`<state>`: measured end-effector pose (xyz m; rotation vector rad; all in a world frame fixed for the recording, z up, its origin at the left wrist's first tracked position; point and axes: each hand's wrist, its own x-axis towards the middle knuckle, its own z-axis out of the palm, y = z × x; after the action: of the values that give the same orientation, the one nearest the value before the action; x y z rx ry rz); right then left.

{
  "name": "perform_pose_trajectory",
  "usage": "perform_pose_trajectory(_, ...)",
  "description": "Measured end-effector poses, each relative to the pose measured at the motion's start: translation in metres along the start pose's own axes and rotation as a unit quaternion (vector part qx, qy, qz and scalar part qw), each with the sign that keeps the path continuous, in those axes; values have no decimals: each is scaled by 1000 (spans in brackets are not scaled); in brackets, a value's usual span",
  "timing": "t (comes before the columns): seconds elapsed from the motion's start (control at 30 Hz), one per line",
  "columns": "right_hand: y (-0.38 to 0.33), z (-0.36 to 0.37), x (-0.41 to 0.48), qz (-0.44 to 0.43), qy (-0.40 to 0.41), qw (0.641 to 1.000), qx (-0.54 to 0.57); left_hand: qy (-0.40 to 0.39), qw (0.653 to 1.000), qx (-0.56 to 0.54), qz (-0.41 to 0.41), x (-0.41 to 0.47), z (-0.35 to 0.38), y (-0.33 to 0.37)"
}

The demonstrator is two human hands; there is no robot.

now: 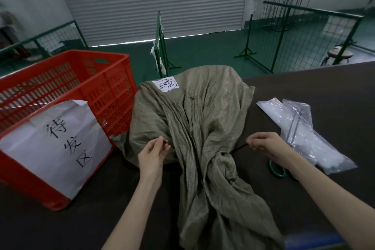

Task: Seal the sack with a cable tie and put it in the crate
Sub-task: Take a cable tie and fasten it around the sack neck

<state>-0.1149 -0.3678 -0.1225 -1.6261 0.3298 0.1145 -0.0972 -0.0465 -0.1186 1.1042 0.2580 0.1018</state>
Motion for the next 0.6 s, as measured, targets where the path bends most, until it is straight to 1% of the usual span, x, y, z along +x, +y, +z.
perform_pose_trajectory(0.07, -8, 7, 0, 6, -23, 997, 77, -35, 999, 0, 11, -1, 8, 2)
perform_pose_trajectory(0.17, -19, 20, 1, -26, -36, 991, 124, -77, 996, 26, 31, -4, 19, 6)
perform_pose_trajectory(0.2, -23, 25, 0, -55, -35, 991, 115, -90, 994, 35, 45, -5, 22, 8)
perform_pose_trajectory(0.27, -33, 34, -1, -127, -23, 990, 57, -109, 988, 66, 84, -5, 28, 12)
perform_pose_trajectory(0.33, -43, 43, -2, -196, -11, 981, -6, -114, 982, 101, 115, -5, 36, 16)
perform_pose_trajectory(0.4, -52, 52, -2, -252, -17, 966, -53, -115, 977, 118, 133, -3, 47, 20)
perform_pose_trajectory(0.53, -65, 71, 5, -335, -27, 933, -131, -142, 973, 131, 123, 1, 66, 24)
perform_pose_trajectory(0.6, -71, 79, 9, -353, -32, 926, -133, -173, 968, 135, 119, 3, 73, 24)
